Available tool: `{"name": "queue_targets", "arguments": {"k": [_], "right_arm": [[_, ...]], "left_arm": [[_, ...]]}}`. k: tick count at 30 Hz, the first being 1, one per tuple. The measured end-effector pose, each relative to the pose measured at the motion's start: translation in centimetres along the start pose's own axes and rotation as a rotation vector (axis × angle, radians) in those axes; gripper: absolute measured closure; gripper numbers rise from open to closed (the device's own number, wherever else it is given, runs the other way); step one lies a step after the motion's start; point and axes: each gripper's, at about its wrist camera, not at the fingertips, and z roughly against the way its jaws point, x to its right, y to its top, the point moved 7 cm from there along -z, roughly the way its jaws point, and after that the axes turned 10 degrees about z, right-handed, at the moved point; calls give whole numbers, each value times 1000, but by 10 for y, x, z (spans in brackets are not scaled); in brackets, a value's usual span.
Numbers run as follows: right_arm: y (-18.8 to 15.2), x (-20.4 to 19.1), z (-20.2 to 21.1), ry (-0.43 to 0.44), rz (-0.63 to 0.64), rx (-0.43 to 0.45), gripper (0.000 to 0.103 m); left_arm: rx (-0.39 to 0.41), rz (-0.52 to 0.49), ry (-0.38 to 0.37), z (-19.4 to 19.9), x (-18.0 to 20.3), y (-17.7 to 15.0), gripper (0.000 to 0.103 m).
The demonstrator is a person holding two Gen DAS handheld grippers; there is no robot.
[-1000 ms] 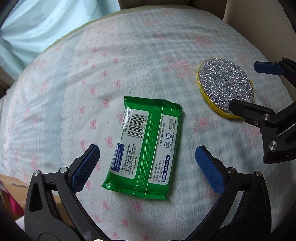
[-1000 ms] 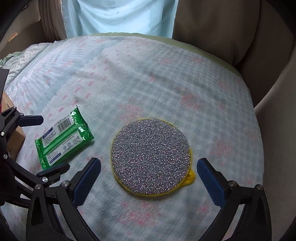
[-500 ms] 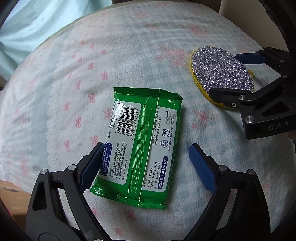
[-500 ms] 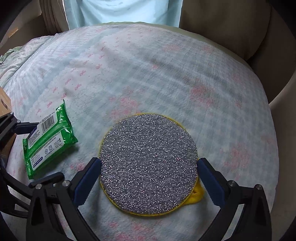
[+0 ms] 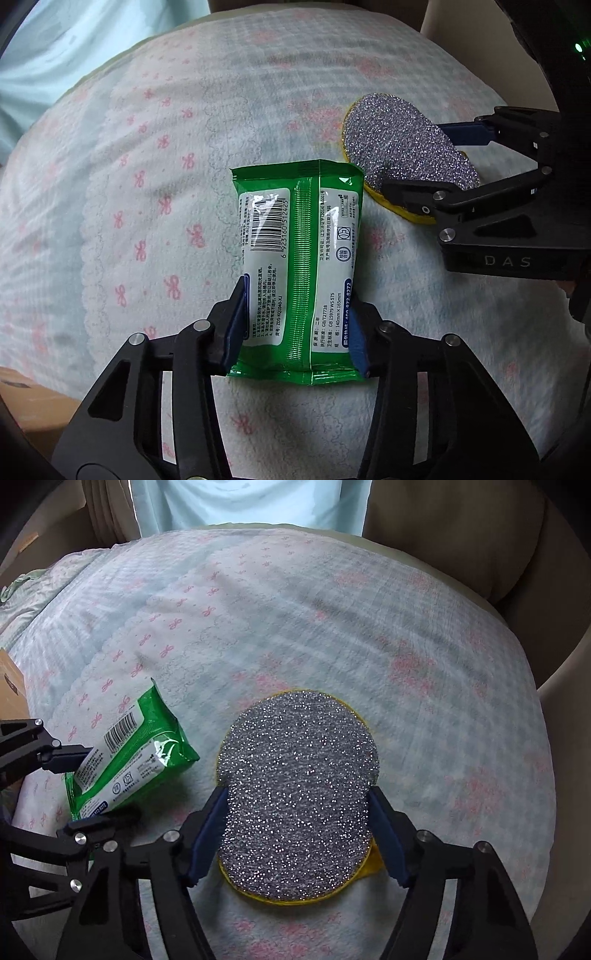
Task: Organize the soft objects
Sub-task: 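Close the left gripper on the green wipe pack while the right gripper grasps the sponge, then lift the green wipe pack and glittery sponge and carry them over the box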
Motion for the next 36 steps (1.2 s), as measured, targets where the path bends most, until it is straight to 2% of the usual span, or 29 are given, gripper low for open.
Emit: {"name": "queue_targets", "arguments": {"k": [3, 8, 15, 22, 28, 36], "right_arm": [[2, -3, 1, 7, 2, 3, 45], [4, -4, 4, 7, -7, 14, 58], [7, -3, 13, 10, -39, 26, 62], [13, 4, 51, -9, -93, 62, 63], [29, 0, 116, -42, -123, 98, 63], [58, -31, 225, -58, -148, 144, 63]], "left_arm": [[1, 35, -19, 2, -5, 2, 69], [18, 64, -19, 5, -13, 6, 71], [31, 75, -19, 11, -16, 9, 72], [57, 96, -27, 38, -16, 16, 72], [122, 131, -35, 91, -22, 32, 72], [243, 182, -52, 205, -45, 50, 72]]}}
